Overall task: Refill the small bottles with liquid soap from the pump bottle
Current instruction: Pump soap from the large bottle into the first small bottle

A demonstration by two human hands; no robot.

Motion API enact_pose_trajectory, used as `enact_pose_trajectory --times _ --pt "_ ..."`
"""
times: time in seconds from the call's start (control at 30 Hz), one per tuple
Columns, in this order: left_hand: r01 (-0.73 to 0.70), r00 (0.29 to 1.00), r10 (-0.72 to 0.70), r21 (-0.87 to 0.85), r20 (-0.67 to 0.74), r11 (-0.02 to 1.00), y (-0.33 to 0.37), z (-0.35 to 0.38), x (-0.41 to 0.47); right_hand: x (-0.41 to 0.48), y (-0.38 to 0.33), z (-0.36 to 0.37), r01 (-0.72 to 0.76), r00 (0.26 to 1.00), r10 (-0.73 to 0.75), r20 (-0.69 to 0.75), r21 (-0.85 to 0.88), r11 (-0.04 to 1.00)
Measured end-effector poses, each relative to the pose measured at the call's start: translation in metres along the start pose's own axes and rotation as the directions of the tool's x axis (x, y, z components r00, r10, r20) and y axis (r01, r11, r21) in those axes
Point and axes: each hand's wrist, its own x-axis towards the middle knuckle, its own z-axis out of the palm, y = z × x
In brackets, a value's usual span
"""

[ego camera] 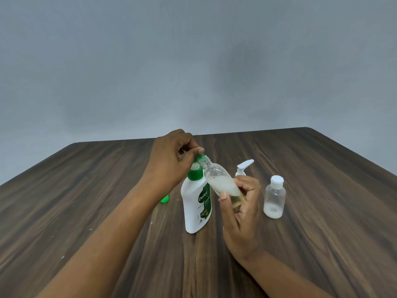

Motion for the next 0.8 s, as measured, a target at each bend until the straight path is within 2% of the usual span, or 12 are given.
enact_pose_trajectory --times 0.13,0.37,0.47,0.6,0.8 --pt "0.001 0.997 -0.005 -0.055 -0.072 0.998 -0.005 0.008 -0.011 -0.002 0.001 -0.001 0.002 1.000 -0.002 -0.003 -0.012 1.000" --pt "0.005 0.996 -0.013 -0.081 -0.093 0.997 -0.004 0.011 -0.015 -0.003 0.001 -0.003 -0.010 1.000 0.010 -0.005 0.018 1.000" --pt "0.008 0.997 -0.015 -0.098 -0.069 0.995 0.000 0.006 -0.011 -0.001 0.001 -0.001 0.000 1.000 0.000 -0.007 0.015 1.000" --pt "0.008 1.000 -0.008 -0.021 -0.020 1.000 0.003 0.001 -0.003 -0.001 0.001 -0.001 -0.001 1.000 0.001 -0.010 -0.005 1.000" --pt "0.029 0.997 -0.035 -0.092 -0.066 0.995 -0.003 0.011 -0.013 -0.003 0.000 -0.001 -0.016 1.000 0.017 -0.007 0.009 1.000"
